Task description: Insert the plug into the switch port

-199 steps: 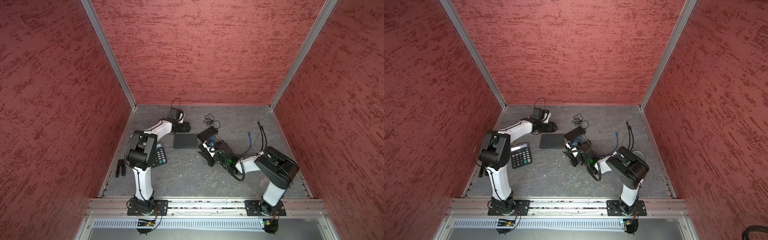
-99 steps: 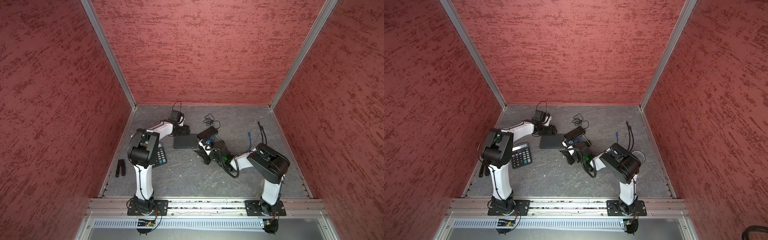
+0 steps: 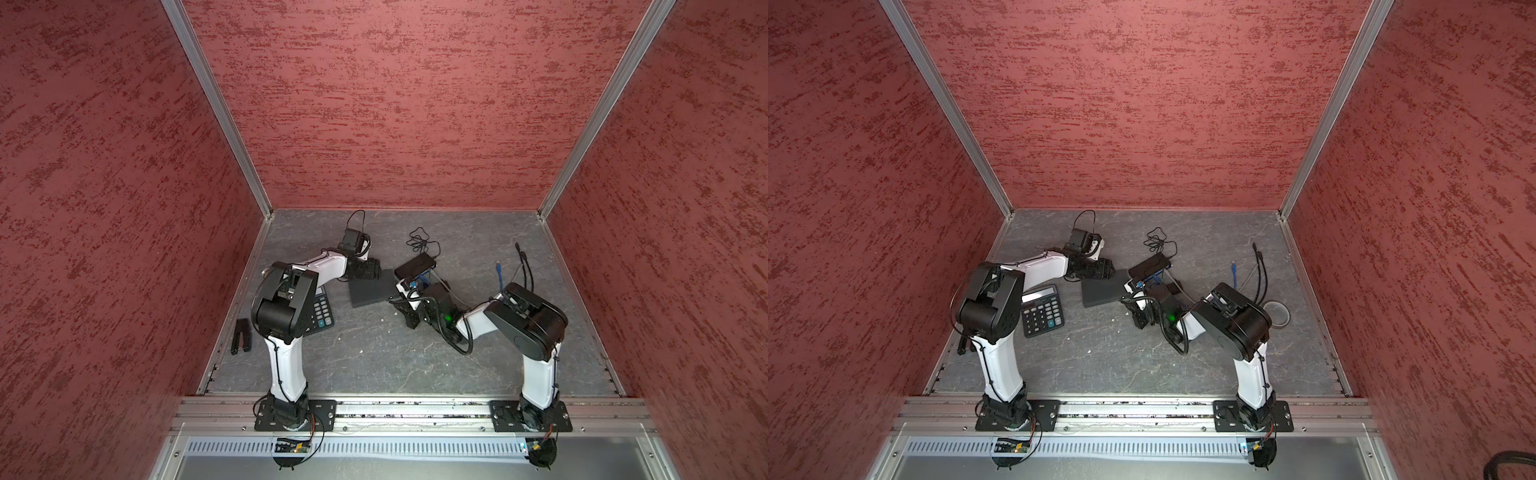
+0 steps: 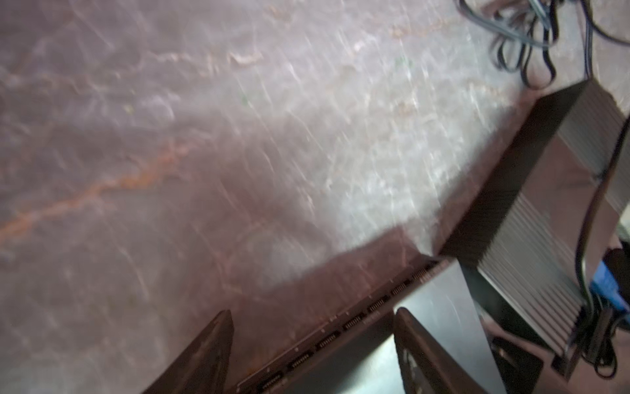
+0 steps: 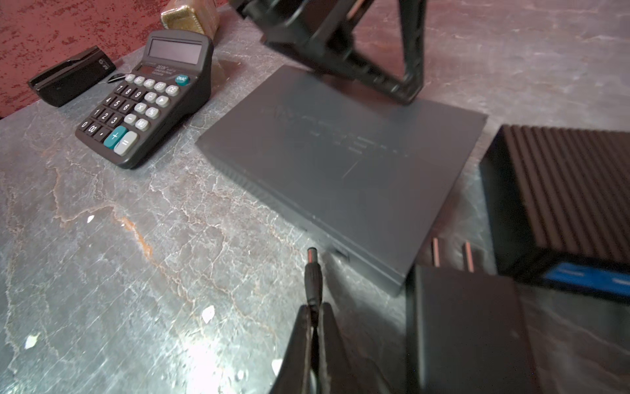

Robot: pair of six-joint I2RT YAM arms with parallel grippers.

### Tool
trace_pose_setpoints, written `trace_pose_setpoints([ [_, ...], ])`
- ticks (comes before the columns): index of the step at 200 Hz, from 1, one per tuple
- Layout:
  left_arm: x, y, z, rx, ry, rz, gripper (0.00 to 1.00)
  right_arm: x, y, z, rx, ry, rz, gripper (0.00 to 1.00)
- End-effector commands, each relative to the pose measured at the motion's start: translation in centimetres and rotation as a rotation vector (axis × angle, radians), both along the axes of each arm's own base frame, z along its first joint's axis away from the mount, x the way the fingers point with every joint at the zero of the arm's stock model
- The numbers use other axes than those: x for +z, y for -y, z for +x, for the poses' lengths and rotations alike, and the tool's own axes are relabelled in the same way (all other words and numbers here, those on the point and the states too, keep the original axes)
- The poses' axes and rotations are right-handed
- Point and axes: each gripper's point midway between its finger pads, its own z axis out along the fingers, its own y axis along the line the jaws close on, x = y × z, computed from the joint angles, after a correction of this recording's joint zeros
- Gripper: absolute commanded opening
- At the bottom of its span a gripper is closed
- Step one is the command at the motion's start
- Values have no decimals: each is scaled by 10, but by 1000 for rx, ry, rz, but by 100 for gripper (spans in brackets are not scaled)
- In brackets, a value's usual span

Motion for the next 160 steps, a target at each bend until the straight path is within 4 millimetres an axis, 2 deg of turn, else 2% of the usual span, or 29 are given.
trace_pose_setpoints([
  [1,-23,-3,-38,-3,-121,34,75,7,6,13,-55,34,19,5],
  [39,-24,-4,-57,7,-144,45,74,2,18,9,-68,29,1,5],
  [61,-23,-7,-69,21,-149,43,74,-5,27,0,-70,18,-13,5],
  [91,-18,-11,-78,35,-140,52,74,-4,40,-7,-100,22,3,5],
  [130,4,-12,-60,40,-41,90,74,-4,43,-5,-128,38,26,5],
  [160,22,1,-45,15,40,102,74,2,47,-1,-162,65,69,5],
])
